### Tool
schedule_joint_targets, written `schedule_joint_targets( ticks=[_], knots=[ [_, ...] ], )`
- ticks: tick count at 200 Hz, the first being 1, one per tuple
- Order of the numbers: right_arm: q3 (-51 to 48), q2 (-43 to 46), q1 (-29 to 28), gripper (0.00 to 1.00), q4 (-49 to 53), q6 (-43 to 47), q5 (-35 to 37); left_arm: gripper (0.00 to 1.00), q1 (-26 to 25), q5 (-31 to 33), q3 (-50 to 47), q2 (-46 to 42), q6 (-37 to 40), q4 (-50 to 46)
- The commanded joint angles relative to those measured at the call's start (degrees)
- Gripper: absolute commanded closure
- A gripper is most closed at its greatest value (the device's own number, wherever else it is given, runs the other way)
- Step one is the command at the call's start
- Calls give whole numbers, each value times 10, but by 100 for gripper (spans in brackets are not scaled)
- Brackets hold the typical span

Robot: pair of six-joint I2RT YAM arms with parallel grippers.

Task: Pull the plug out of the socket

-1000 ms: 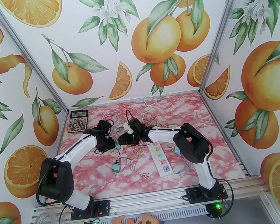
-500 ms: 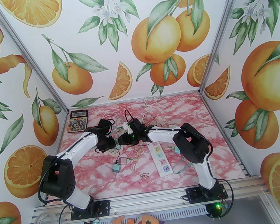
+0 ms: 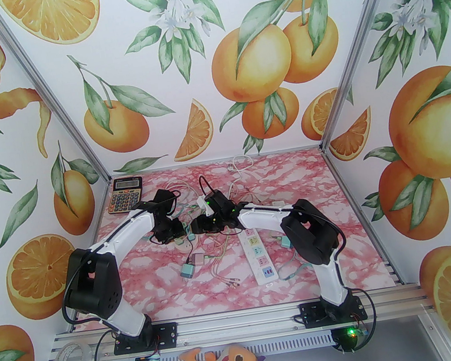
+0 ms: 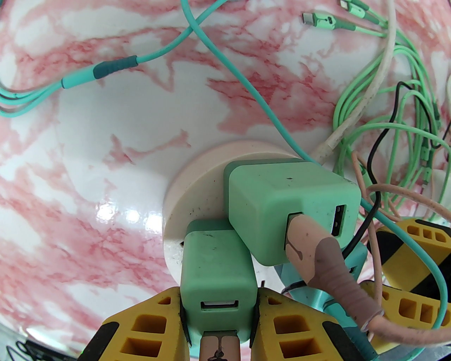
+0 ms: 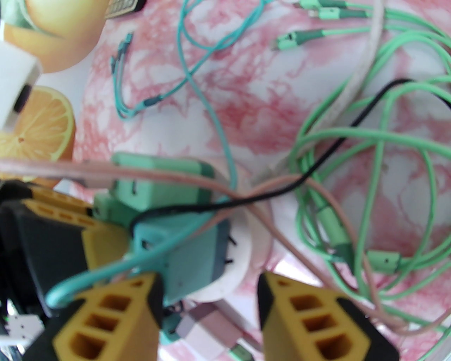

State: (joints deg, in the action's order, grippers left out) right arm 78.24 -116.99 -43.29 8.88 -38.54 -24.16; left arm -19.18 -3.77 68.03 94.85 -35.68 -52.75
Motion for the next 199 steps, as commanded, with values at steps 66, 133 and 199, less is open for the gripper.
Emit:
schedule_joint_targets(
  ticks=[66,133,199],
  knots=[
    [-9,-48,-34,51,147,38,65,82,-80,74,88,21,9,-56],
    [1,-51,-39,52,163,49,76,82,-7,-28,36,-36,-18,-12],
    [15,-56,-44,52,179,58,82,82,-18,0,48,-24,-9,-36]
  ],
)
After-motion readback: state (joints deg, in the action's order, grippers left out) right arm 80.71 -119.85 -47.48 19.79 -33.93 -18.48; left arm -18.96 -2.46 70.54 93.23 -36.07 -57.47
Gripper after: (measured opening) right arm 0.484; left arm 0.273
